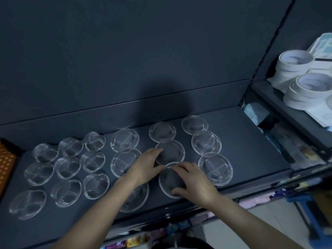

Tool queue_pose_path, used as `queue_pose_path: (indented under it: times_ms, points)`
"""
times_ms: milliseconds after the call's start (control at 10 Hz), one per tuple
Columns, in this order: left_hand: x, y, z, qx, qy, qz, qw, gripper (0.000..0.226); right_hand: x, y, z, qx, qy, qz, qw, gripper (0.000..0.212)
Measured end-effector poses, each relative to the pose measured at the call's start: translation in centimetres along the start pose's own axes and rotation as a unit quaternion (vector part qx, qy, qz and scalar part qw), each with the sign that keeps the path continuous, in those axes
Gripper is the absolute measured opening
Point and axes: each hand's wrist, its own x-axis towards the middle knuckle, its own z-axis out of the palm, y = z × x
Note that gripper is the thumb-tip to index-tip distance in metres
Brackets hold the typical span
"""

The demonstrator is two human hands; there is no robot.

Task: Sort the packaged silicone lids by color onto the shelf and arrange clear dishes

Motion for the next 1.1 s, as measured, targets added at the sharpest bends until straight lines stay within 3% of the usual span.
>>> queue_pose_path:
  times_ms: [100,200,300,400,600,1100]
  points:
    - [-0.4,0.1,0.0,0.002,0.0,-0.003,1.0,0.068,-0.5,0.6,-1.0,-0.003,0.052,0.001,0.999,0.06]
    - [-0.8,0.4,0.0,-0.009,0.0,-0.003,1.0,0.074,-0.9,2.9,-1.9,-0.044,0.177,0.06,0.981,0.044]
    - [-1.3,1.0,0.2,-0.016,0.009,0.009,1.0,0.071,-1.5,5.2,-2.1,-0.071,0.181,0.149,0.97,0.045]
    - [-1.7,1.7,0.5,-0.019,0.002,0.019,1.0,0.075,-2.0,6.1,-1.4,-0.059,0.158,0.154,0.974,0.047]
    - [-2.1,2.3,1.5,0.08,-0.049,0.054,0.994,0.091,-1.7,6.2,-0.8,-0.055,0.163,0.127,0.977,0.044]
    - [-3.8,3.1,1.0,-0.018,0.012,-0.029,0.999,0.082,-1.6,6.7,-0.7,-0.045,0.172,0.105,0.979,0.029]
